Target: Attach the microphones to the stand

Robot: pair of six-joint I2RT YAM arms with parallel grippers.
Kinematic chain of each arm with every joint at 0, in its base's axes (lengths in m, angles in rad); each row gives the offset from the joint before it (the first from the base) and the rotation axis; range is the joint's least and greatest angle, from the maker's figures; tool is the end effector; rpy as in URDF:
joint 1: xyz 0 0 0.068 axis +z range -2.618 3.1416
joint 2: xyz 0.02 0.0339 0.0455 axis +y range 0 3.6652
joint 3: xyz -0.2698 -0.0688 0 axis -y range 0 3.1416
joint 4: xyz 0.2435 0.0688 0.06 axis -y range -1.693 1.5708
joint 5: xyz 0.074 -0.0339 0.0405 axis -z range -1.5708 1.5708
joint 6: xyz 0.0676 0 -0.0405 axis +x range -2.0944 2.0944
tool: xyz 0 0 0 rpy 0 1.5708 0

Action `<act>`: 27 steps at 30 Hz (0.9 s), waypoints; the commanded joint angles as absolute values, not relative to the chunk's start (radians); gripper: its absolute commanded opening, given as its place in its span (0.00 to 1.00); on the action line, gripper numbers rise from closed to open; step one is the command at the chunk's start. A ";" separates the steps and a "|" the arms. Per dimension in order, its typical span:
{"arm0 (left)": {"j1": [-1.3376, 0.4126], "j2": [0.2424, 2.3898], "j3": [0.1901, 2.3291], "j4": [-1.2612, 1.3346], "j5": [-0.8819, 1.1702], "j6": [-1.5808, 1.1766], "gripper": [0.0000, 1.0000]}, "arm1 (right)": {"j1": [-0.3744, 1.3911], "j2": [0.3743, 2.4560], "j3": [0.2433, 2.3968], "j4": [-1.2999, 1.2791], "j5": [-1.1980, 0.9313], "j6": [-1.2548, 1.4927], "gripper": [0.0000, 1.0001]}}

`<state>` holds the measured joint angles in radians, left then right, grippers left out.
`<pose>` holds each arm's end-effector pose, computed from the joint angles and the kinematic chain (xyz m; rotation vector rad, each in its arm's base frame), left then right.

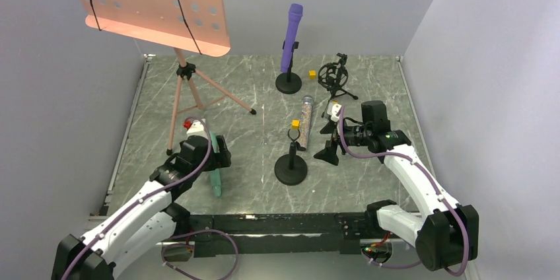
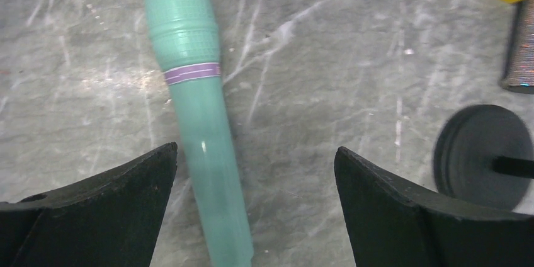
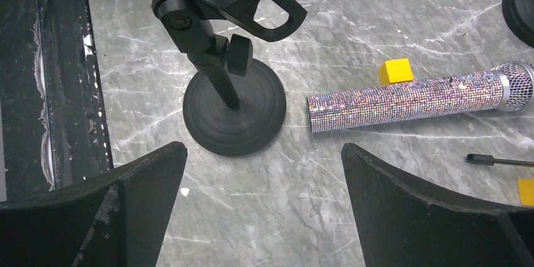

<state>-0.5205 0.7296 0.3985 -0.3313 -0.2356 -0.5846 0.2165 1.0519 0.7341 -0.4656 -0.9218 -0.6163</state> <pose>0.1630 -0.0753 0.1850 -0.2003 2.2250 -0.3469 0.2010 0.0993 0.2476 -1.2306 1.7244 0.8386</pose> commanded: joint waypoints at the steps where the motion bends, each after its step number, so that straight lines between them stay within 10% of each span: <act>1: -0.517 0.856 0.493 -0.441 -0.359 -0.612 0.98 | 0.209 1.039 0.767 -0.460 -0.933 -0.608 1.00; 21: -0.486 1.283 0.589 -0.359 -0.405 -0.654 0.75 | 0.206 1.038 0.762 -0.464 -0.936 -0.618 1.00; 27: -0.442 1.370 0.629 -0.336 -0.365 -0.611 0.40 | 0.205 1.030 0.761 -0.465 -0.927 -0.623 1.00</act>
<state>-0.4763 1.3186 0.5930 -0.3660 -0.3809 -0.6426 0.2100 1.0519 0.7341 -0.4702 -0.9211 -0.6109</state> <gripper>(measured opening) 0.504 0.994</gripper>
